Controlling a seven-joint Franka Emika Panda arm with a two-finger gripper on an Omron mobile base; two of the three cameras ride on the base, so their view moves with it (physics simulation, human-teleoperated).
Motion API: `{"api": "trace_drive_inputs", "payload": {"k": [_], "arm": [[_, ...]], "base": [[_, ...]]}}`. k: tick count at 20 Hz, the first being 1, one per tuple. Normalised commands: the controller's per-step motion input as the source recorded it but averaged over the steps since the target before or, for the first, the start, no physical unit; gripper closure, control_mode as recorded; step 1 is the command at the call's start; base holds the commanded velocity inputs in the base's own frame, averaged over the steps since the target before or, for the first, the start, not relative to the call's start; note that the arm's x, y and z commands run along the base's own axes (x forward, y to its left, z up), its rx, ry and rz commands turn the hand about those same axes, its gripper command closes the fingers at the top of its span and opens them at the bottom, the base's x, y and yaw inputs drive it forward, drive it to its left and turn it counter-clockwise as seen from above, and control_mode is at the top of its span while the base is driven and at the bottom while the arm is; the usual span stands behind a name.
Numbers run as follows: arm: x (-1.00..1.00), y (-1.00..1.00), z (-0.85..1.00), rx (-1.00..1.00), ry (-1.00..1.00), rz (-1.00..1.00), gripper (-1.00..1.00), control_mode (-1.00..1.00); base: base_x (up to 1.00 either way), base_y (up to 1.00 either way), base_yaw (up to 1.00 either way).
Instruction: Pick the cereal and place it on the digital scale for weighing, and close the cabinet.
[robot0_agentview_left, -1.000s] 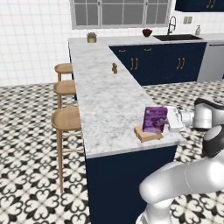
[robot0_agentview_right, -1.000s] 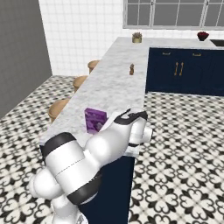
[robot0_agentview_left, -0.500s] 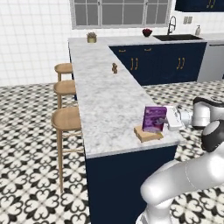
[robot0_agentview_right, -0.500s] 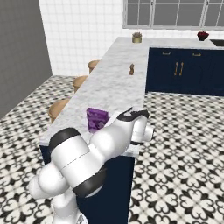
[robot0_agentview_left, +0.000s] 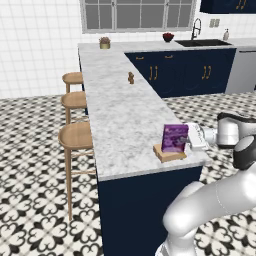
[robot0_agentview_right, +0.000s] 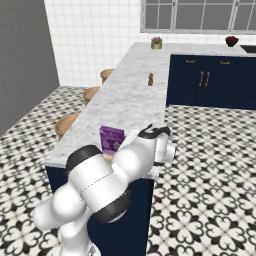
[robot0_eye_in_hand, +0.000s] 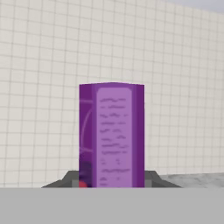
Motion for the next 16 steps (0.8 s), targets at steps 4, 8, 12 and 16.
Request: {"api": "trace_drive_inputs", "payload": {"k": [4,8,12,16], "arm": [[0.24,-0.02,0.00,0.00,0.00,0.00,1.00,-1.00],[0.24,-0.01,0.00,0.00,0.00,0.00,1.00,-1.00],[0.07,0.00,-0.15,0.00,0.00,0.00,1.00,-1.00],[0.04,0.00,-0.34,0.00,0.00,0.00,1.00,-1.00]], "base": [[0.00,0.00,0.00],[0.00,0.00,0.00],[0.00,0.00,0.00],[0.00,0.00,0.00]]}}
